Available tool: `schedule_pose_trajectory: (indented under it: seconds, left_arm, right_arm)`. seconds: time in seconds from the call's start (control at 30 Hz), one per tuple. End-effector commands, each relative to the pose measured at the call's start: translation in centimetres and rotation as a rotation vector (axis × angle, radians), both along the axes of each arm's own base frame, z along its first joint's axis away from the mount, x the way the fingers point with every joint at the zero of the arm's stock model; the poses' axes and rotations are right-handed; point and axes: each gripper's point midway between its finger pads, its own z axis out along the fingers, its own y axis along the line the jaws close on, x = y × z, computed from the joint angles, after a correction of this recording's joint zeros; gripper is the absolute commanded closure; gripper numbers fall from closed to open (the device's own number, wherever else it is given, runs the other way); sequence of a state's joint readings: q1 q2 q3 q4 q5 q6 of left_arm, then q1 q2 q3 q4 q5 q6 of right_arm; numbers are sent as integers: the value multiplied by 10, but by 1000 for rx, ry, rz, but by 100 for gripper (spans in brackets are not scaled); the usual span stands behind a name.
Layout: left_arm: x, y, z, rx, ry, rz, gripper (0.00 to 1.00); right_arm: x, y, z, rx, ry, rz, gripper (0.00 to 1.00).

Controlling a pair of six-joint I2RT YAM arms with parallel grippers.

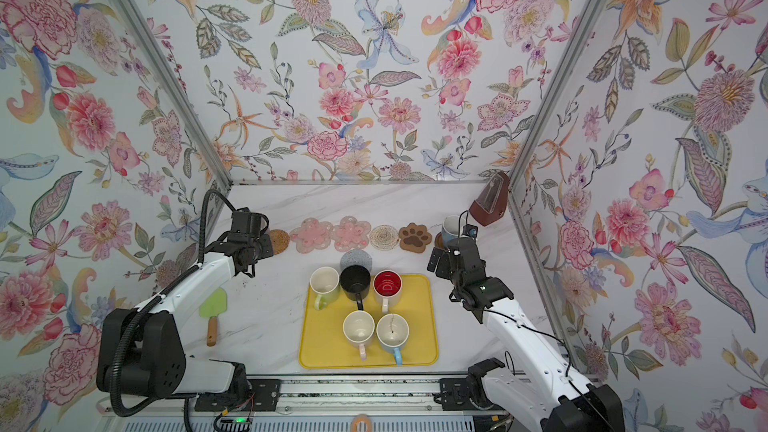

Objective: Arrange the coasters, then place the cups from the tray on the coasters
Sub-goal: 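Lift the white purple-handled mug with the left gripper toward the pink flower coasters, then hold the white purple-handled mug above the pink flower coaster with the left gripper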

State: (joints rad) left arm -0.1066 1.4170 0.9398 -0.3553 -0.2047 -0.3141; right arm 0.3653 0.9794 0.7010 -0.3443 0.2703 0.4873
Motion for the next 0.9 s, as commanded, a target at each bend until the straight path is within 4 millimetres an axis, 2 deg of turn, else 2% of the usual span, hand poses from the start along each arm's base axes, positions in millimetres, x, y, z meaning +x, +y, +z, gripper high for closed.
schedule_pose_trajectory:
  seconds: [0.0,0.23,0.53,0.57,0.87]
  left_arm:
    - [28,4,31,-22,-125,10,100]
    - [41,0,30,-23,-118,-15,100]
    - [58,-3,26,-13,-100,-38,100]
    - [61,-4,13,-14,-68,-39,100]
    - [70,-8,-14,-29,-4,-49,100]
  right_arm:
    - [-13,-10,4,-23,12,-24,1]
    - [-25,-16,6,-4,7,-49,1]
    - [-28,-15,8,19,-3,-45,1]
    - [-28,-15,8,21,-2,-45,1]
    - [-27,-14,9,25,-4,-46,1]
